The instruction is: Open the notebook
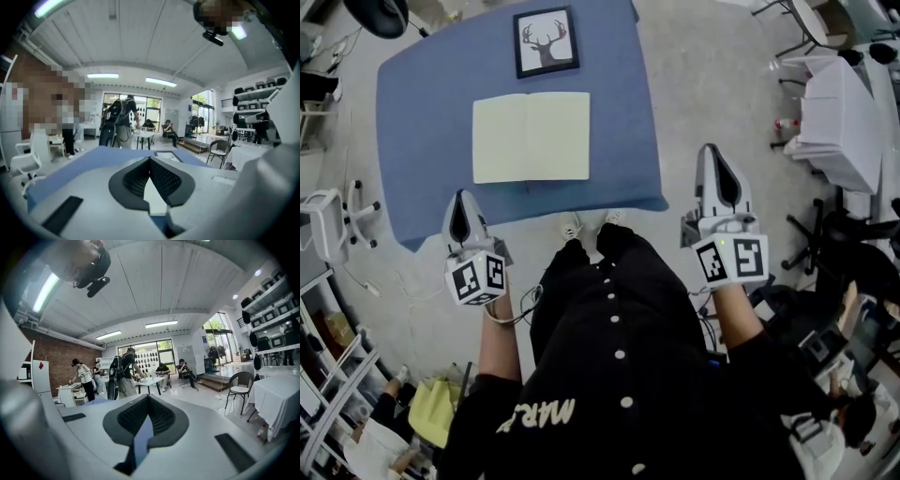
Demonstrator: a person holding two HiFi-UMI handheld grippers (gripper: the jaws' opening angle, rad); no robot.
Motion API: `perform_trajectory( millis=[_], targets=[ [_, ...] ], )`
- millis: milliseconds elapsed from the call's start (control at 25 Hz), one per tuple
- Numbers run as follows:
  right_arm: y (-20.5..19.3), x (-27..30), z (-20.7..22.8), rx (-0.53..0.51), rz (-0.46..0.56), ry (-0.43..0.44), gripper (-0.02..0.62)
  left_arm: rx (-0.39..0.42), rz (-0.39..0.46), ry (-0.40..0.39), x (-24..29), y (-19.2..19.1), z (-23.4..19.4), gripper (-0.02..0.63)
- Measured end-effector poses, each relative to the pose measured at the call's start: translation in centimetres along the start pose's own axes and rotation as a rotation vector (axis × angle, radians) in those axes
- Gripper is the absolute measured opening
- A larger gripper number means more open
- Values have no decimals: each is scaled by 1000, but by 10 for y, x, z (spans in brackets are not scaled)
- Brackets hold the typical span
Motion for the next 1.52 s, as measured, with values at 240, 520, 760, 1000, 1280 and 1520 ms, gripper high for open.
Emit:
perform_trajectory(
  millis=[240, 520, 760, 1000, 1280, 1520],
  targets=[
    [46, -9, -2, 16, 115, -5, 3, 47, 145, -86, -10, 96, 34, 3],
    [95, -24, -16, -61, 204, 45, 3, 46, 250, -108, -30, 171, 53, 2],
    [122, -31, -22, -92, 245, 66, 3, 31, 317, -146, -43, 211, 68, 2],
    [142, -39, -22, -100, 286, 57, 3, 7, 331, -155, -54, 225, 67, 2],
    [144, -42, -13, -96, 285, 27, 3, -5, 326, -139, -60, 223, 60, 2],
    [143, -40, -11, -100, 289, 12, 3, -3, 337, -124, -63, 223, 51, 2]
  ],
)
Point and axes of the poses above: the fingertips, and each gripper's own axes: x forward along the fingers, z to its right, y out of its top, the point moved 2 cm from there along -x, backward along the fingers, and after that the axes turned 3 degrees about x, right-handed, at the moved point
